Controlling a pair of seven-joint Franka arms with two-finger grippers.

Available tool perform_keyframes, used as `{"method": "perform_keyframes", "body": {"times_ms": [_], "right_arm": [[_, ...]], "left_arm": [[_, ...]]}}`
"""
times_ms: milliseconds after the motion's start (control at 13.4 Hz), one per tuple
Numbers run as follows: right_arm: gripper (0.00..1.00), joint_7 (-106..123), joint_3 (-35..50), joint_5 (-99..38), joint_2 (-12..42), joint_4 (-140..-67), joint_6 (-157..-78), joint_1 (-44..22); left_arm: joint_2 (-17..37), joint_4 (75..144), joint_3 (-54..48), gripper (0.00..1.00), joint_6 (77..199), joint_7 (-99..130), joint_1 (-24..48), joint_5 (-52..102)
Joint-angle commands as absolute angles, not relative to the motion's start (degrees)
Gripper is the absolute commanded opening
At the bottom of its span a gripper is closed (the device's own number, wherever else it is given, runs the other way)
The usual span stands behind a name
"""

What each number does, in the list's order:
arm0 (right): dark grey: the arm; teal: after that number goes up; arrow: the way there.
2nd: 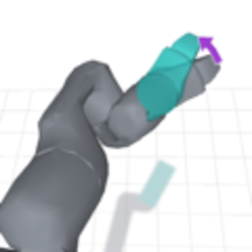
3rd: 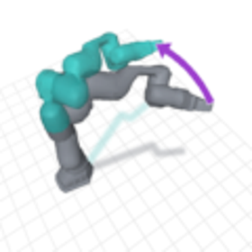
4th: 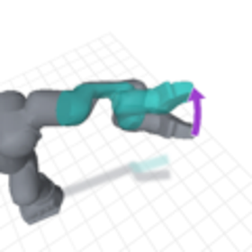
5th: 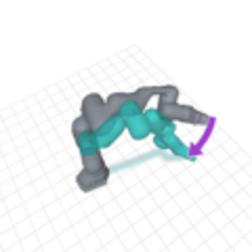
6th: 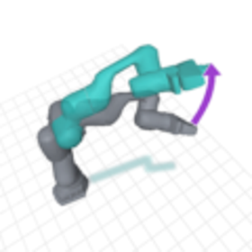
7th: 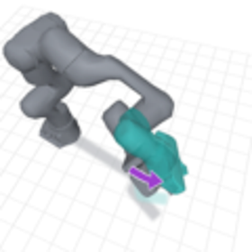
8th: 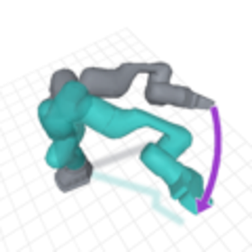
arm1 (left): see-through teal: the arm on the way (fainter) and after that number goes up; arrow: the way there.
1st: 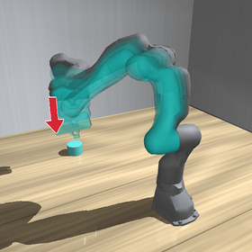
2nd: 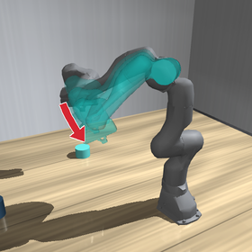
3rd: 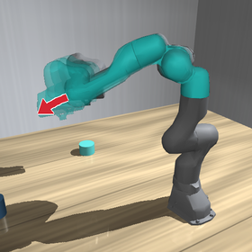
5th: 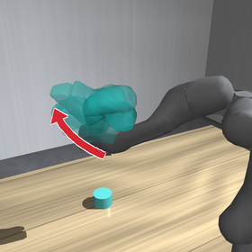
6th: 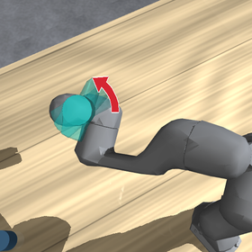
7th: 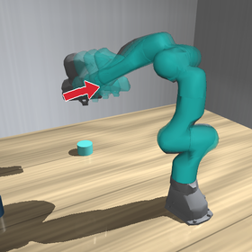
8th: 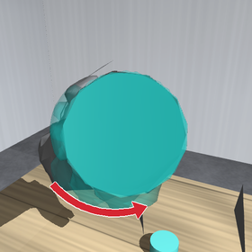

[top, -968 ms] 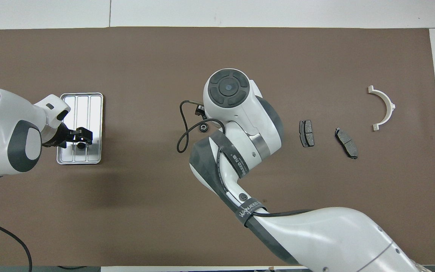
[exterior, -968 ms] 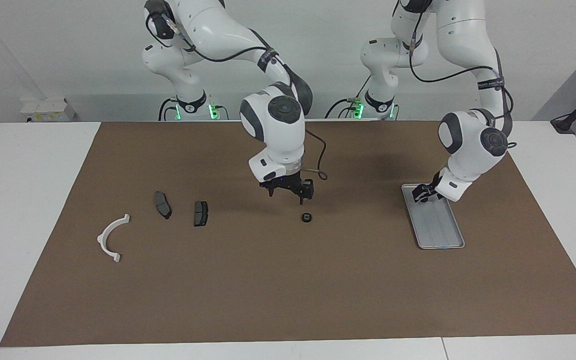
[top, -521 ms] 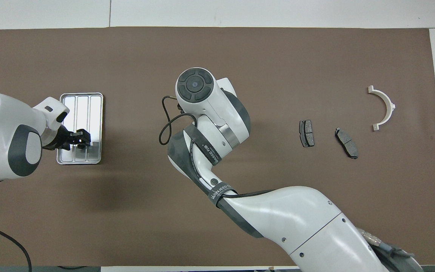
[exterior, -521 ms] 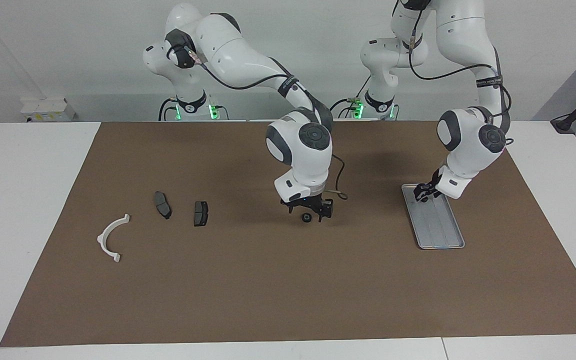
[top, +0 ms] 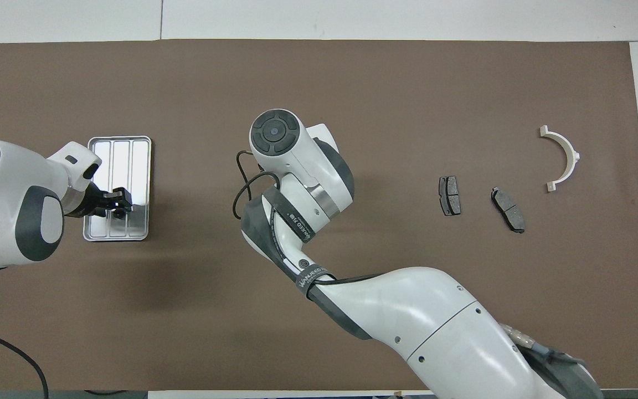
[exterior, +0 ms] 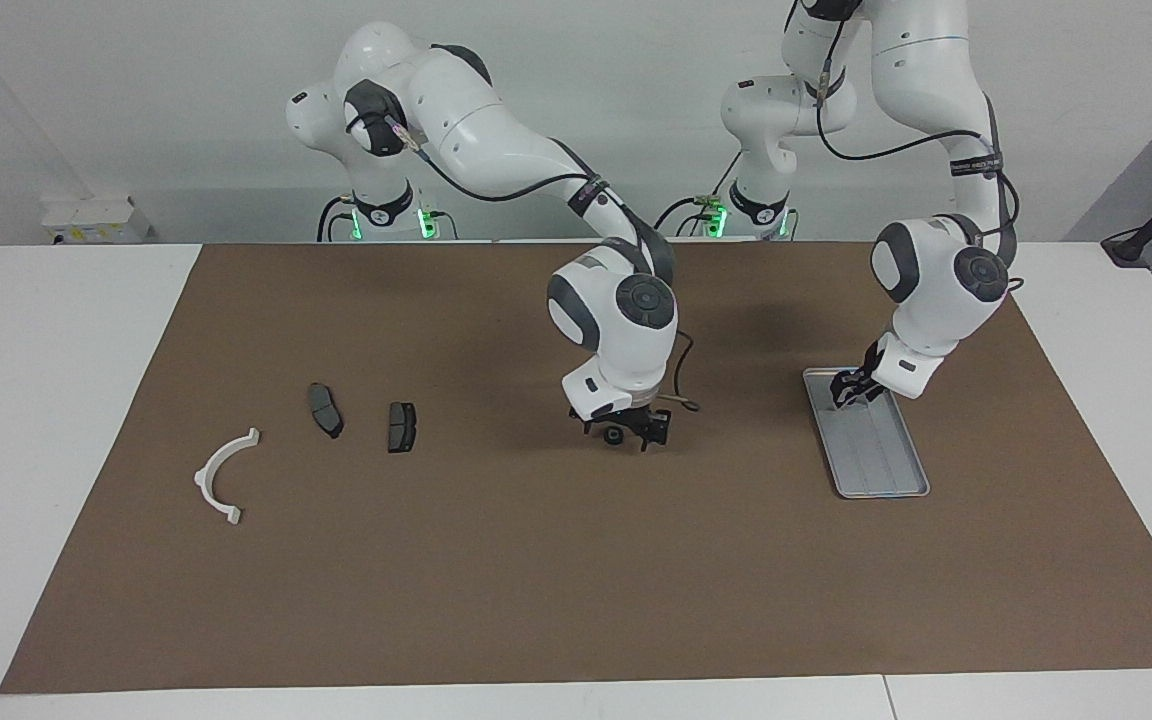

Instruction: Place bearing gear from tray to pile

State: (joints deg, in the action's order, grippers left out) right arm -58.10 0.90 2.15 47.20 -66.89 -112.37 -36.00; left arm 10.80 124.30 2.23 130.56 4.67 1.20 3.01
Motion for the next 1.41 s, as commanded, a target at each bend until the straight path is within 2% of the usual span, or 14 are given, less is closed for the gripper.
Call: {"method": "perform_keyframes", "body": {"times_ms": [0,595,744,893,1117,1340], "right_arm": [[1.00,-59.59,0.88,2.90,48.08,-65.30,-111.27,-36.47],[1.00,-59.41,1.14,2.11,47.64,-68.55,-112.15,-36.30],[1.00,-59.41,1.14,1.41,47.46,-68.47,-111.45,-36.30],[0.88,-59.41,1.14,0.53,47.46,-68.47,-111.36,-36.04],[0.42,-59.41,1.14,0.35,47.55,-68.47,-112.23,-35.86],[0.12,-58.98,1.14,-0.70,47.72,-68.55,-113.37,-35.60]], "left_arm": [[9.14,127.26,1.76,0.65,132.71,5.54,0.70,2.55],[8.96,127.53,1.76,0.65,132.63,5.80,1.05,2.55],[8.96,127.71,1.76,0.58,132.71,5.80,1.05,2.55],[8.96,127.71,1.76,0.58,132.80,5.80,1.05,2.55],[8.96,127.79,1.76,0.58,132.80,5.80,1.05,2.55],[8.96,127.79,1.76,0.58,132.80,5.80,1.05,2.55]]}}
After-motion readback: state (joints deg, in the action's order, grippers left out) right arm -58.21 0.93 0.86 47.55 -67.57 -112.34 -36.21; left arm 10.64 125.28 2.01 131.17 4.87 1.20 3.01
